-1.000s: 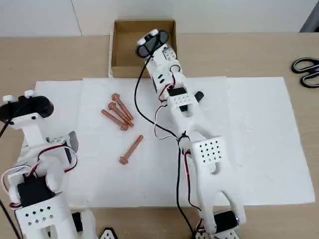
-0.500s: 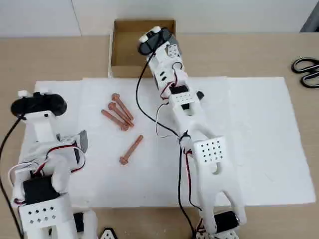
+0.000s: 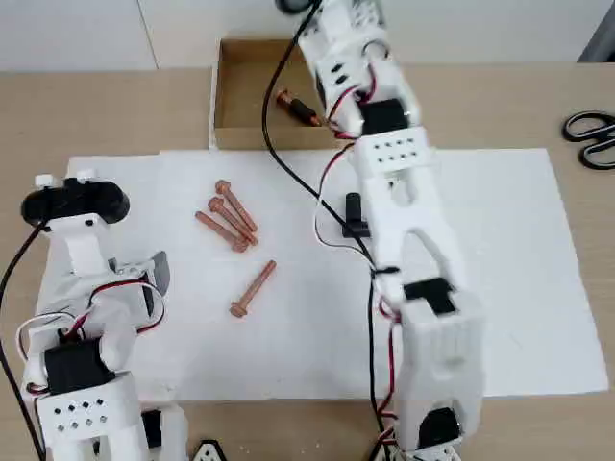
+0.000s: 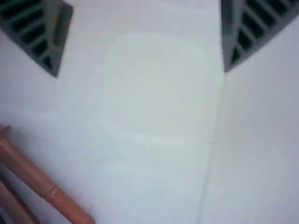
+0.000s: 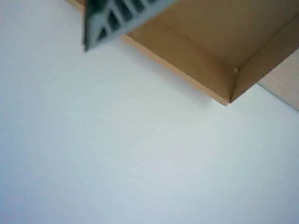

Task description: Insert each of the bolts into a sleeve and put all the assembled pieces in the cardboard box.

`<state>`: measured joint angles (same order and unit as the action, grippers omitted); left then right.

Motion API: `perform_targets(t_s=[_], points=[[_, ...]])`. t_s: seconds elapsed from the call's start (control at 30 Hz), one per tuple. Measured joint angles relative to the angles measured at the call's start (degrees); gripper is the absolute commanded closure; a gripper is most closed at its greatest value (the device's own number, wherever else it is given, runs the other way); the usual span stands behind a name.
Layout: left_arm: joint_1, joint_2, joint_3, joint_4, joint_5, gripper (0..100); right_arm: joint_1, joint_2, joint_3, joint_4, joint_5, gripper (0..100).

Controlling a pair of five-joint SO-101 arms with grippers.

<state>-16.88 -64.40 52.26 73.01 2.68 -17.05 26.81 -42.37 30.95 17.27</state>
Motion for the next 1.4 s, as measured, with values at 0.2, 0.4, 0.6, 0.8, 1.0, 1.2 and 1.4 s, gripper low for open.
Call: perform_targets(t_s=[0.2,0.4,0.6,0.8,1.0,1.2,1.4], points=[[0.0,0.0,0.0,0.0,0.0,79,-0.2,-16.5,-0.1,19.8,0.0,78.3],[0.0,0.0,0.0,0.0,0.0,79,-0.2,-32.5,-0.5,40.0,0.0,78.3],[0.1,0.0,0.0,0.0,0.0,79,-0.2,-45.7,-1.2,58.0,0.0,78.3],[0.2,0.0,0.0,0.0,0.0,79,-0.2,-53.9,-1.3,64.0,0.0,78.3],[0.2,0.0,0.0,0.0,0.0,79,-0.2,-57.9,-1.3,64.5,0.0,78.3],[0.2,0.0,1.2,0.0,0.0,79,-0.3,-65.4,6.8,65.0,0.0,78.3],[0.2,0.0,2.1,0.0,0.0,79,1.8,-78.9,31.6,65.0,0.0,78.3]])
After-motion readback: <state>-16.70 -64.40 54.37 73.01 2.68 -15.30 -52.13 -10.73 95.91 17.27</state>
